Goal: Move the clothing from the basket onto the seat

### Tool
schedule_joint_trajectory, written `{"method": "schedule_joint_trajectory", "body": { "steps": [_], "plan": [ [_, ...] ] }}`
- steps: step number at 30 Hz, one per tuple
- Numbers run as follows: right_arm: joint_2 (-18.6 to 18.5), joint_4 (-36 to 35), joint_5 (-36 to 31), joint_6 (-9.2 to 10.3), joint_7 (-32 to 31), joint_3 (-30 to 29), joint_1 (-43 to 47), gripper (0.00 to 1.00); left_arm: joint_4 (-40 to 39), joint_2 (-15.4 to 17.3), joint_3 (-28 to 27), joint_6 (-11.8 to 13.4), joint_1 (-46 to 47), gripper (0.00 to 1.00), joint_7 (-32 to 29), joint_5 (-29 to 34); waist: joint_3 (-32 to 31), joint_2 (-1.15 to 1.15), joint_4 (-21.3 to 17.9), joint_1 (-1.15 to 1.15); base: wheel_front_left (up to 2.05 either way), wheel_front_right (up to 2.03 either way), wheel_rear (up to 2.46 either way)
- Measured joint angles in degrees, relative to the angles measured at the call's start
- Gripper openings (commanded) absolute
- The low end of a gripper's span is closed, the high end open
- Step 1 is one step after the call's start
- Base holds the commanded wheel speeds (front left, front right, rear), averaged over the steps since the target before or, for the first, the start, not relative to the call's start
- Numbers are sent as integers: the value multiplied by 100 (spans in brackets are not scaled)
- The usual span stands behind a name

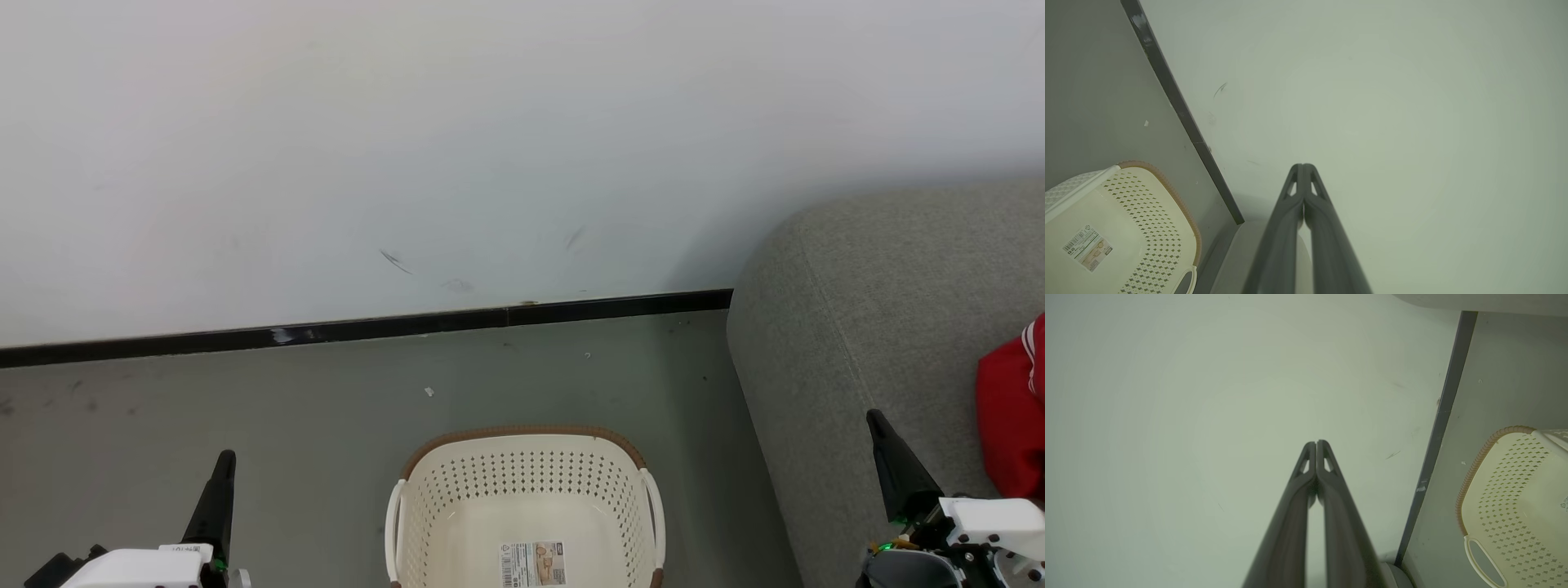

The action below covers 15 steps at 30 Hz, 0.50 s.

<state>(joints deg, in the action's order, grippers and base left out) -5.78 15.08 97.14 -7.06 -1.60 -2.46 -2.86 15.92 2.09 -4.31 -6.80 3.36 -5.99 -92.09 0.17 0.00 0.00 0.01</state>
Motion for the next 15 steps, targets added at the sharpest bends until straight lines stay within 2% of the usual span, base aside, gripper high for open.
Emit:
{"method": "schedule_joint_trajectory", "body": {
  "steps": [15],
  "plan": [
    [10,1,-1,0,-5,-8,0,0,-4,0,-3,0,0,0,0,0,0,0,0,0,0,0,0]
  ]
}}
